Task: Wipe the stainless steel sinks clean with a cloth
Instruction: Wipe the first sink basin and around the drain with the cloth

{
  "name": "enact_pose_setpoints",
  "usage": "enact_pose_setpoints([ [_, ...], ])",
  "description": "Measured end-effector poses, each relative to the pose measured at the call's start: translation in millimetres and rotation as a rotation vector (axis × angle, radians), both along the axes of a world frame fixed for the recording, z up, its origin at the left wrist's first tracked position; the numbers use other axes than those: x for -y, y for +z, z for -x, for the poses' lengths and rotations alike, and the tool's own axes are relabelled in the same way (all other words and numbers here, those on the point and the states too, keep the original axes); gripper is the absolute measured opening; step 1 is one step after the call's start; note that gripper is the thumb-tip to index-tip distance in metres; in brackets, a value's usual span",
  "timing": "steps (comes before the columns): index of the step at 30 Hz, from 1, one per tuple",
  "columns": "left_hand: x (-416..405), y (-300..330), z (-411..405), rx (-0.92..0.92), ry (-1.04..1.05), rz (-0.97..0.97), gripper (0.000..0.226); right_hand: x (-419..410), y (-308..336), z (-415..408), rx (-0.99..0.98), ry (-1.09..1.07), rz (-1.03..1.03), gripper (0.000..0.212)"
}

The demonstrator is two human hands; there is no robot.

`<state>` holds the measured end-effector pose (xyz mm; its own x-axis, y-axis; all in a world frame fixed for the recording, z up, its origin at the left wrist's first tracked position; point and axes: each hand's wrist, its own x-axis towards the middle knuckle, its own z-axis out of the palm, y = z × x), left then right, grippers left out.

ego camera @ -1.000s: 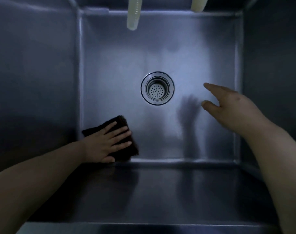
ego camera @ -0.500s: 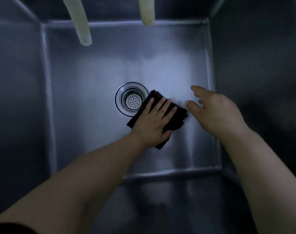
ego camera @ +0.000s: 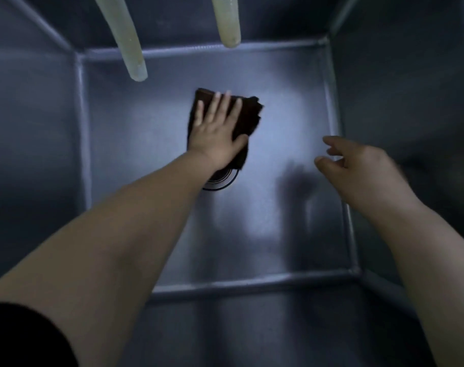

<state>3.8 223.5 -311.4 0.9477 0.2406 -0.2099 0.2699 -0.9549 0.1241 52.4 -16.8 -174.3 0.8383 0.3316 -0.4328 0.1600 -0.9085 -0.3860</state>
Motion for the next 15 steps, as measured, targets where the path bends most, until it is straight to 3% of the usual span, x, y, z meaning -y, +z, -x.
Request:
enact_pose_setpoints([
  [7, -41.9, 3.5, 77.4, -0.018, 0.045, -0.071, 0.073, -0.6, -1.3, 0.8, -0.079, 0.034, 0.065, 0.050],
  [15, 21.0, 13.9, 171.7, -0.096, 0.077, -0.044, 0.072, -9.5, 0.1, 1.5, -0.092, 0.053, 0.140, 0.044],
])
